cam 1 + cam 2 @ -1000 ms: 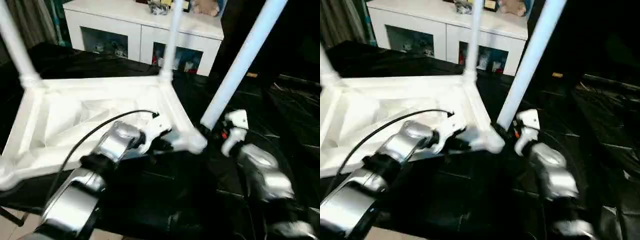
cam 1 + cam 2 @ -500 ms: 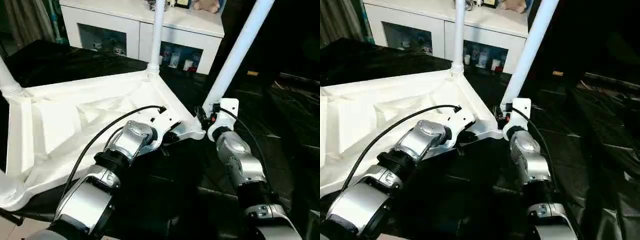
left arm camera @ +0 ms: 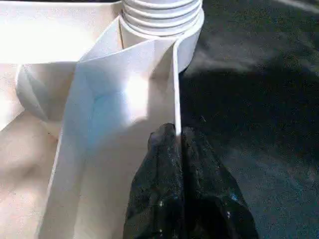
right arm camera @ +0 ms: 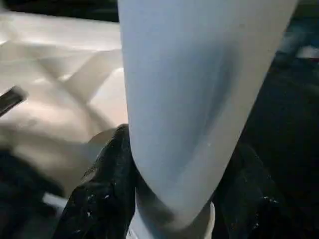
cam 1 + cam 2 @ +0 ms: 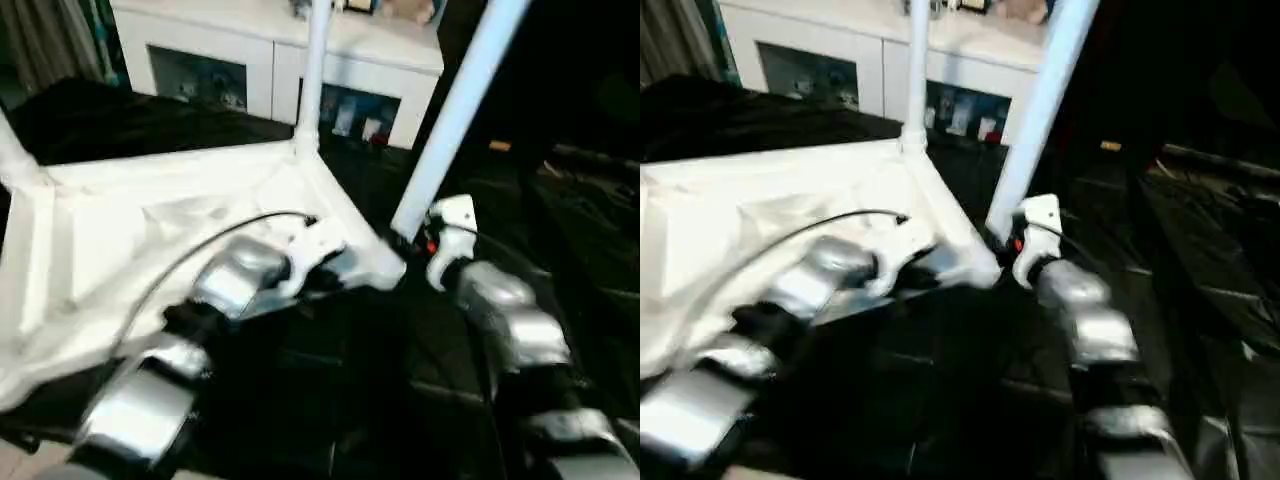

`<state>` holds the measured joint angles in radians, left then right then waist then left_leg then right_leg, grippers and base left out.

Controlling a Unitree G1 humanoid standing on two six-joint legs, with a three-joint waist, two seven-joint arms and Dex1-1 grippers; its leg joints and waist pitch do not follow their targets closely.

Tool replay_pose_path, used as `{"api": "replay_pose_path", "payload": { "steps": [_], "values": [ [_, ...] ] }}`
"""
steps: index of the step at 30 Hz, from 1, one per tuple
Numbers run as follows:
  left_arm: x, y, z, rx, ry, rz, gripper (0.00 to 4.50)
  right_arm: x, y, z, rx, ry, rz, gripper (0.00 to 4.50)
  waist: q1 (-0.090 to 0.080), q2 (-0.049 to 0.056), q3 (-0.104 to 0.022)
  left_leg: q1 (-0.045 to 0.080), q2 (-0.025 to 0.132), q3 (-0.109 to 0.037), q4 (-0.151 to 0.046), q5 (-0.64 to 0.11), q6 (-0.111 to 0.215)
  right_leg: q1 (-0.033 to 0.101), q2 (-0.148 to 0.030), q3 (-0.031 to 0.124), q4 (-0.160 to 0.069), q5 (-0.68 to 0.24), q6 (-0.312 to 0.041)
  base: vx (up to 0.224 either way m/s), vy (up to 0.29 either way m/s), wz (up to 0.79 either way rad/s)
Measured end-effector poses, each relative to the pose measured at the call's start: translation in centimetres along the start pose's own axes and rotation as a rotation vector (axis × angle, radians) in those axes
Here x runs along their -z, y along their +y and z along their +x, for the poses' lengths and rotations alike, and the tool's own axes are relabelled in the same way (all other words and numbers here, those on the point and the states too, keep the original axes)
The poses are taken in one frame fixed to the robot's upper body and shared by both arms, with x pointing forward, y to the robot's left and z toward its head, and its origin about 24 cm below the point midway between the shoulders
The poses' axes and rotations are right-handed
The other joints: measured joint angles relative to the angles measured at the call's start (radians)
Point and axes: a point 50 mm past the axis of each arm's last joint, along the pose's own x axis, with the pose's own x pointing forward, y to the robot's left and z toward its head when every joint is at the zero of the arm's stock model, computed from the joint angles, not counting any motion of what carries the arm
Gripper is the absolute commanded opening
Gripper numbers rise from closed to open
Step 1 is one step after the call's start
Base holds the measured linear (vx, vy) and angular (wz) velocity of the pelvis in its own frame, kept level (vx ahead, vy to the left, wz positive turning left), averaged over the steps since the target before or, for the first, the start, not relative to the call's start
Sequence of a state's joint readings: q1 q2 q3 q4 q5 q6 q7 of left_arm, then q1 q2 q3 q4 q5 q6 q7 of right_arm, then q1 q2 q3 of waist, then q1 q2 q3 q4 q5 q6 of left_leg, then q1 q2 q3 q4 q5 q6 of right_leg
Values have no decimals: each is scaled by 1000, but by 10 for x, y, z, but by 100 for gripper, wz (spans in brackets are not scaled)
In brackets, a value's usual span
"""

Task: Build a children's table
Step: Insert table leg to table base

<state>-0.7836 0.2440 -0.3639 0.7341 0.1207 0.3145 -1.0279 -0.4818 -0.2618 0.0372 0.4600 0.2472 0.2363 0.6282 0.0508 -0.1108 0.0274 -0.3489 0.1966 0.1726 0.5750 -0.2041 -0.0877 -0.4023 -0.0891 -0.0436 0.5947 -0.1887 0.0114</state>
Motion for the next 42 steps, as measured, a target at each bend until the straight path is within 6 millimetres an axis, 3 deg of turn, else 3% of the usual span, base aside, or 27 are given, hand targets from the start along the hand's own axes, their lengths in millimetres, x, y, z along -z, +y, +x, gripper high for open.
{"api": "replay_pose_path", "payload": {
  "steps": [9,16,23,36,38,42],
  "values": [
    [2,0,-4,25,18,-7,0,1,1,0,-63,19,9,184,0,-6,-2,1,0,0,0,1,-2,1,0,0,1,0,0,0,0,0],
    [-5,1,12,-132,19,-69,0,3,0,22,247,-39,117,184,-3,-7,-2,2,0,-1,2,5,-8,1,-1,0,0,-1,1,0,0,0],
    [-16,-9,31,-190,-6,-105,0,4,1,30,438,-65,143,184,3,-9,-4,1,0,-1,2,5,-8,1,-1,0,0,2,-2,0,0,0],
    [-17,-8,32,-226,-11,-104,0,3,3,36,474,-70,135,184,4,-8,-4,0,0,-1,1,5,-8,1,-1,0,-1,-1,3,0,0,0],
    [-17,-8,32,-226,-12,-100,0,3,3,36,468,-73,140,240,3,-9,-4,0,0,-1,1,5,-8,0,-1,0,-1,-1,3,0,0,0],
    [-20,-8,31,-202,-33,-75,0,14,0,31,436,-29,161,274,6,-2,2,-2,-1,-1,1,5,-8,-3,-1,0,-1,-1,3,0,0,0]
  ]
}}
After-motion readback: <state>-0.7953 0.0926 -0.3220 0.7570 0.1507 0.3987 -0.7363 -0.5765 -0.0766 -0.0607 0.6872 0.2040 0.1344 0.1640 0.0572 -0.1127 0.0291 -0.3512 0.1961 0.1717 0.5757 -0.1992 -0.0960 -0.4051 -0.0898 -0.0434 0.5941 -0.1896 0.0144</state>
